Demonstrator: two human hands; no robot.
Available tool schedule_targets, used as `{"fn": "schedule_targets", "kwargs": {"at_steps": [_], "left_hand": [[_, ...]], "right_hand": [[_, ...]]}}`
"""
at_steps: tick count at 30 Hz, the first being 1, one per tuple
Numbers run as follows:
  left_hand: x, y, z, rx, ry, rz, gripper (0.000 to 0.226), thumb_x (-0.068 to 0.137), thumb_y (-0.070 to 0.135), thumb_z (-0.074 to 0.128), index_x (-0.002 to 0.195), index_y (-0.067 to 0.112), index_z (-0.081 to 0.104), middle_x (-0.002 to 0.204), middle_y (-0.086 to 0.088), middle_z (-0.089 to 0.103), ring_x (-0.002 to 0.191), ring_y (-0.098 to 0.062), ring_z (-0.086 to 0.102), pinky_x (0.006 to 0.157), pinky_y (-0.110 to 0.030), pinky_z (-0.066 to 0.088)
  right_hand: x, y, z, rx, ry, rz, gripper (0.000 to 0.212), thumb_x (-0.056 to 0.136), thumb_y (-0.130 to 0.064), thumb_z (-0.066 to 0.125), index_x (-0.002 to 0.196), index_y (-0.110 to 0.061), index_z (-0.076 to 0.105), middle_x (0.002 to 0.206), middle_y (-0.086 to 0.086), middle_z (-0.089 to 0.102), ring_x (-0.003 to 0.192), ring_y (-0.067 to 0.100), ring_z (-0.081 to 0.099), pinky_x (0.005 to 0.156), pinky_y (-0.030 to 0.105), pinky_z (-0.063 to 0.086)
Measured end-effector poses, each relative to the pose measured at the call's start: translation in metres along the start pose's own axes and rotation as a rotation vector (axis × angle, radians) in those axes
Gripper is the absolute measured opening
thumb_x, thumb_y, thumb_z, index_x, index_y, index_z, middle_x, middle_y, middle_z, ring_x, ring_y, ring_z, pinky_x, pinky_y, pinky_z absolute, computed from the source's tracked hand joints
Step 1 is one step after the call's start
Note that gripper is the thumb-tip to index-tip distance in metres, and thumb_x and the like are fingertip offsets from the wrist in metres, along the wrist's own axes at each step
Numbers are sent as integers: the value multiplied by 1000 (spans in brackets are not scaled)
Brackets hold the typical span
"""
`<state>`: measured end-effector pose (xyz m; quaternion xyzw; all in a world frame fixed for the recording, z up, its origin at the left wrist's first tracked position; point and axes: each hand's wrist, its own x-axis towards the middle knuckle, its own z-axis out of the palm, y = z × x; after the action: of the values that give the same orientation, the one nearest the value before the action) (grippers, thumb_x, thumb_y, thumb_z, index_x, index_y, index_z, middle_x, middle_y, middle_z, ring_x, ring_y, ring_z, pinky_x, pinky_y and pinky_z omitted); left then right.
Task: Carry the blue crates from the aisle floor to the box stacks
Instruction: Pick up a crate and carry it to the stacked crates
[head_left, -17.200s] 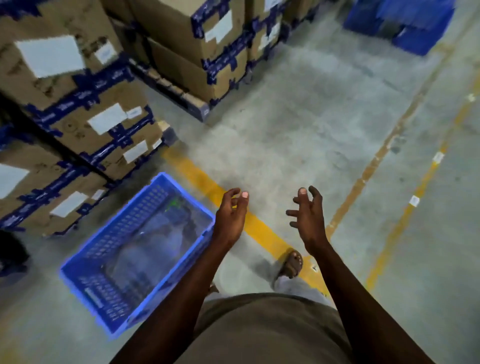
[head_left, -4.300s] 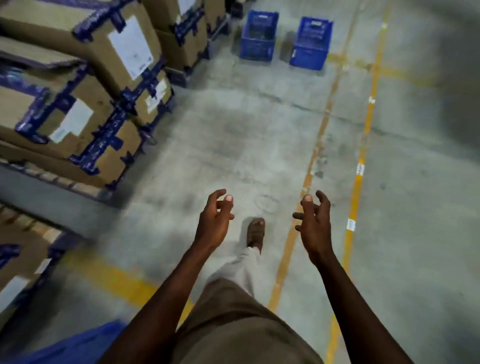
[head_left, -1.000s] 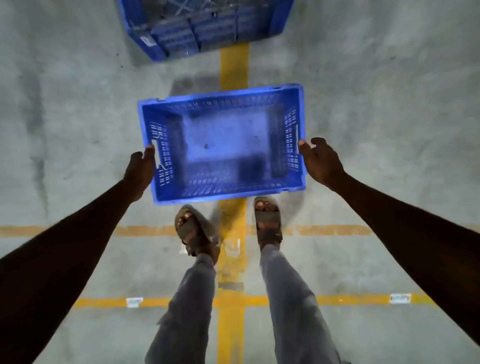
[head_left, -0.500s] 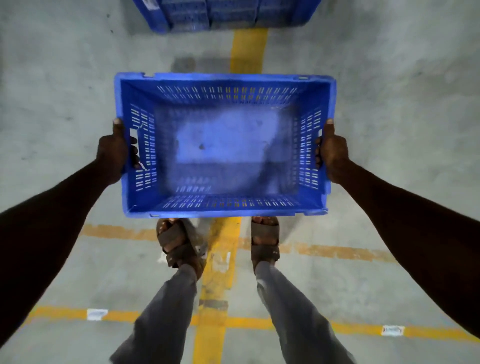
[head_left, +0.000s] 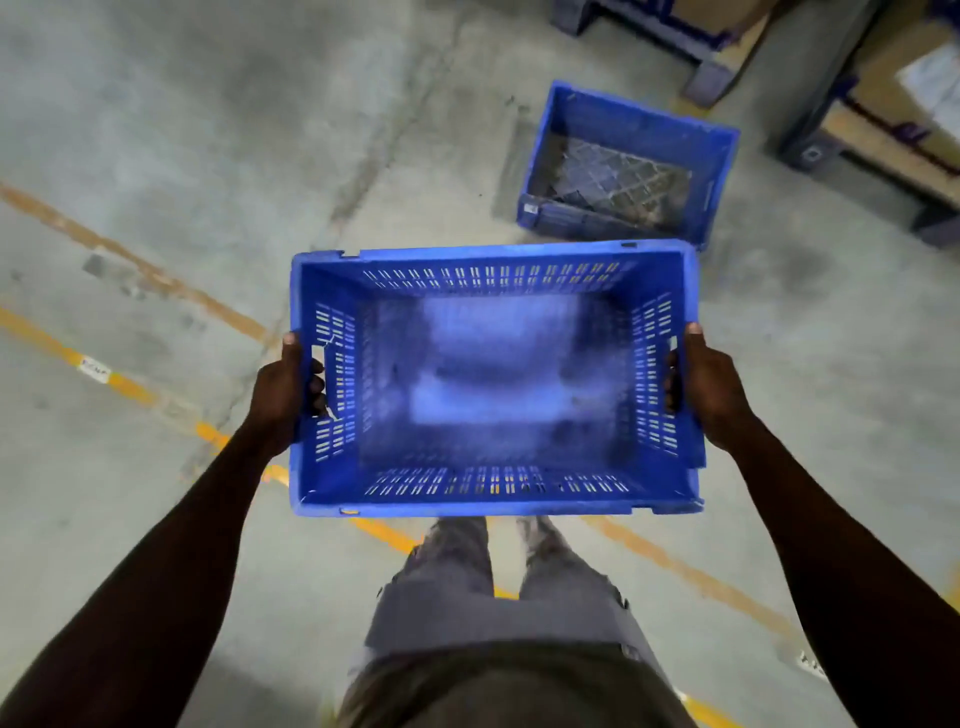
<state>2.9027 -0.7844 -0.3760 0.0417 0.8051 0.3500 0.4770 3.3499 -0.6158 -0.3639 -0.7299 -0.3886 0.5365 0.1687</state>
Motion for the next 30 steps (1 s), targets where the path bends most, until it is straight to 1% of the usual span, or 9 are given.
{"fn": "schedule_targets", "kwargs": {"at_steps": [4, 8, 12, 15, 18, 20, 24, 27, 30], "left_hand": [[-44, 14, -73, -110, 64, 51, 62, 93, 71, 40, 80, 11, 52, 60, -6, 49, 44, -18, 47, 47, -27, 44], [-51, 23, -139, -205, 124, 91, 62, 93, 71, 39, 85, 11, 52, 63, -7, 50, 45, -18, 48, 50, -29, 45], [-40, 36, -204, -300, 167, 111, 61, 92, 71, 41, 85, 12, 53, 57, -1, 52, 44, -17, 48, 50, -29, 45], [-27, 50, -252, -399, 174, 117, 56, 96, 65, 42, 86, 12, 57, 58, -3, 55, 45, -17, 50, 49, -27, 46], [-8, 65, -301, -444, 221, 146, 56, 96, 65, 42, 87, 12, 58, 60, -4, 54, 44, -17, 47, 48, -26, 43], [7, 72, -326, -481, 274, 149, 55, 96, 65, 42, 87, 13, 57, 58, -3, 51, 41, -15, 43, 45, -22, 39], [53, 99, -381, -543, 360, 155, 54, 94, 66, 44, 86, 14, 56, 50, 4, 46, 37, -12, 36, 42, -21, 33], [92, 127, -431, -576, 442, 111, 55, 94, 67, 45, 86, 14, 58, 50, 5, 45, 37, -11, 33, 42, -20, 31], [121, 156, -481, -616, 497, 84, 54, 93, 68, 45, 84, 17, 59, 49, 6, 44, 37, -11, 30, 43, -19, 29]], "right_hand": [[-41, -66, 44, 8, -45, -92, 56, 103, -59, 38, 77, -13, 54, 51, 4, 50, 36, 16, 43, 39, 21, 37], [-58, -122, 107, 14, -104, -179, 55, 103, -59, 37, 73, -16, 51, 43, -4, 44, 33, 12, 37, 36, 19, 31], [-68, -183, 174, -41, -212, -269, 60, 86, -78, 39, 73, -20, 49, 42, -7, 43, 31, 10, 36, 34, 18, 30], [-71, -231, 225, -72, -276, -330, 56, 98, -67, 37, 74, -18, 51, 43, -4, 45, 32, 11, 39, 33, 20, 32], [-72, -282, 283, -92, -373, -383, 61, 81, -76, 46, 77, -16, 54, 46, -4, 48, 34, 14, 43, 36, 20, 36], [-70, -313, 321, -121, -413, -409, 62, 76, -77, 49, 79, -15, 55, 49, -2, 49, 36, 15, 44, 38, 21, 39], [-59, -367, 408, -174, -473, -394, 53, 98, -64, 45, 78, -16, 53, 50, 0, 52, 37, 17, 45, 39, 21, 40], [-51, -413, 492, -213, -518, -362, 51, 102, -61, 39, 78, -17, 49, 50, 2, 54, 36, 17, 46, 40, 20, 40], [-55, -461, 567, -278, -522, -373, 52, 101, -62, 39, 78, -17, 49, 51, 1, 50, 35, 17, 40, 40, 22, 35]]}}
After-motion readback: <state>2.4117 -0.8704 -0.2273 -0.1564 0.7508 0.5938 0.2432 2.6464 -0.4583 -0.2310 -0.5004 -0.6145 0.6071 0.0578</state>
